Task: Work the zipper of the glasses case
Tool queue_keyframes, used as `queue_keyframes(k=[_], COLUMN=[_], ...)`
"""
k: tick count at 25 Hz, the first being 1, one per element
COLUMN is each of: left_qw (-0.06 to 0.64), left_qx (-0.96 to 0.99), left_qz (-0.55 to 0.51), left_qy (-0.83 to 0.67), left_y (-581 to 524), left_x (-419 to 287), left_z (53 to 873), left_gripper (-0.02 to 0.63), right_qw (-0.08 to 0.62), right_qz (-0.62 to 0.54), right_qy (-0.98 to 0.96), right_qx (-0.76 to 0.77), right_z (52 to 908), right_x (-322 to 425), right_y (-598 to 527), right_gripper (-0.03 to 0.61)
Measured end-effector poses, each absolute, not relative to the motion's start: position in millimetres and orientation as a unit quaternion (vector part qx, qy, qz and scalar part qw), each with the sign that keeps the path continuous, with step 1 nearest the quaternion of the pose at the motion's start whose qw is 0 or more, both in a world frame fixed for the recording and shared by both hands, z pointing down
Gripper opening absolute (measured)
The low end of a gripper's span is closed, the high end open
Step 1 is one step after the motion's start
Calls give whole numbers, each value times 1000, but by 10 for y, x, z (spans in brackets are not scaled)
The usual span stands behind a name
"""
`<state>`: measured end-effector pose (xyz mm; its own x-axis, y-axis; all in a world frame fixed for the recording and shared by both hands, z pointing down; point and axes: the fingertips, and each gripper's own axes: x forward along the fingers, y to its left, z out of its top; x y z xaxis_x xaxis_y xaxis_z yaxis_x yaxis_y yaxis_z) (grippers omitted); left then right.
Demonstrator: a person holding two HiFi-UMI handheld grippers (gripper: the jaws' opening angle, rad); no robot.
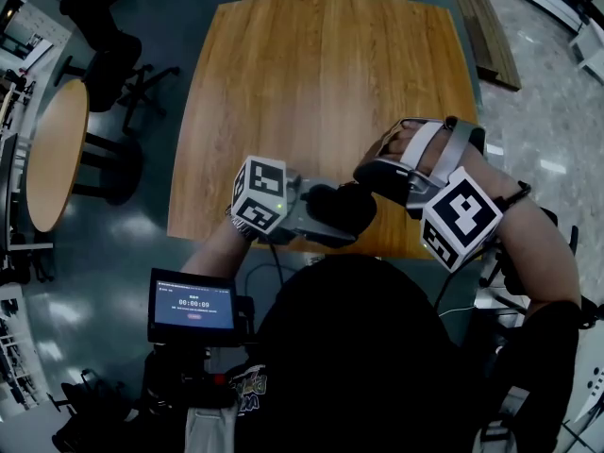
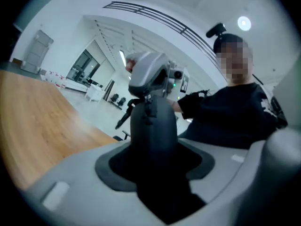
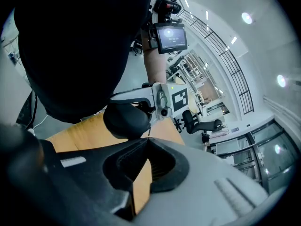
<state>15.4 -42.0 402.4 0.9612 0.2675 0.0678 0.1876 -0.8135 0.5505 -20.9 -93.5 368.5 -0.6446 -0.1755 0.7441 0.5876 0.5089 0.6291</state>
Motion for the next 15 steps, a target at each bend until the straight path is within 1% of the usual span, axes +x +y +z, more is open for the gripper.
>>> queue_keyframes(k=[2, 4, 8, 10, 12, 15], left_qw=[287, 273, 201, 166, 142, 117], left_qx=[951, 955, 955, 947, 936, 910], left_qz=[54, 70, 193, 253, 302, 373], left_qy=[103, 94, 107, 107, 115, 138], left_y=[-483, -481, -368, -372, -344, -257], left_x=[93, 58, 56, 0, -52, -123], left_z=[4003, 4020, 4196, 4274, 4339, 4442], left_gripper=[244, 244, 245, 247, 249, 250], right_qw=[401, 388, 362, 376, 400, 430], right_qz=[-474, -463, -398, -371, -381, -441], right_qy=[-774, -788, -830, -830, -810, -757], right_qx=[-128, -120, -145, -178, -198, -219], right_z=[3670, 3633, 3518, 3545, 3635, 3785], right_x=[-166, -153, -190, -181, -157, -165], right_y=[-977, -1005, -907, -828, -810, -805], right_gripper=[2, 2, 6, 56, 69, 77])
